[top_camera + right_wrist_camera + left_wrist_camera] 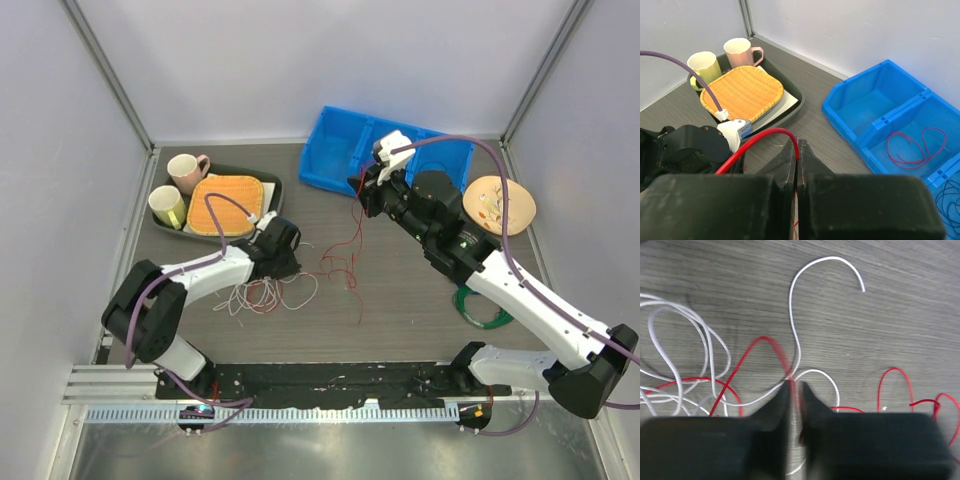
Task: Untangle the cables
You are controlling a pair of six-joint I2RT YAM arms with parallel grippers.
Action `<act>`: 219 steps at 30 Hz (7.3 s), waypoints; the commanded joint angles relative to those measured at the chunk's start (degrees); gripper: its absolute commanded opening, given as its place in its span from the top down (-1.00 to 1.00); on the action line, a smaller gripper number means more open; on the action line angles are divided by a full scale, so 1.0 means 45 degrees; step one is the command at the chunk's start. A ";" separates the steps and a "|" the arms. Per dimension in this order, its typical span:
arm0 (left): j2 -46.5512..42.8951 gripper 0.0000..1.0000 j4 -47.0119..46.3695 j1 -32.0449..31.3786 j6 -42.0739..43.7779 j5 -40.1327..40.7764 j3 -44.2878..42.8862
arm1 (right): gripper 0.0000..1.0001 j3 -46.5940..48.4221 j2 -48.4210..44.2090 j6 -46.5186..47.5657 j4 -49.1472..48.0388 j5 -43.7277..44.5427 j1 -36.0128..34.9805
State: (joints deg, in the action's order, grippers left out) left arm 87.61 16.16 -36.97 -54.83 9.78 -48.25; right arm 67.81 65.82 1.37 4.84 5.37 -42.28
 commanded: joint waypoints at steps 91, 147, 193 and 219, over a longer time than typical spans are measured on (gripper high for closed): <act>-0.5485 0.99 0.1447 0.7044 0.1813 -0.0572 0.2988 | 0.99 1.2944 1.4534 0.2745 -0.3577 0.6465 0.5763; -0.6248 1.00 -0.1639 0.0599 0.4176 -0.9771 -0.4976 | -0.67 -0.0128 0.5254 0.5165 -0.3418 -1.3262 0.2190; -0.7105 0.99 0.0723 0.0560 0.5543 -0.4441 -0.6212 | 0.99 0.0868 0.6272 0.5128 -0.3497 -0.6945 -0.0799; -0.7384 -1.00 0.3364 0.0579 0.1071 0.2947 0.1776 | 0.99 0.4049 0.3185 -0.2569 -0.2698 -0.0529 0.3478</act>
State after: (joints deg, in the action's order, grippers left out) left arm 51.33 33.85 -34.39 -47.66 20.93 -41.91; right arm 79.90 79.40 -8.84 -9.61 -1.89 -27.24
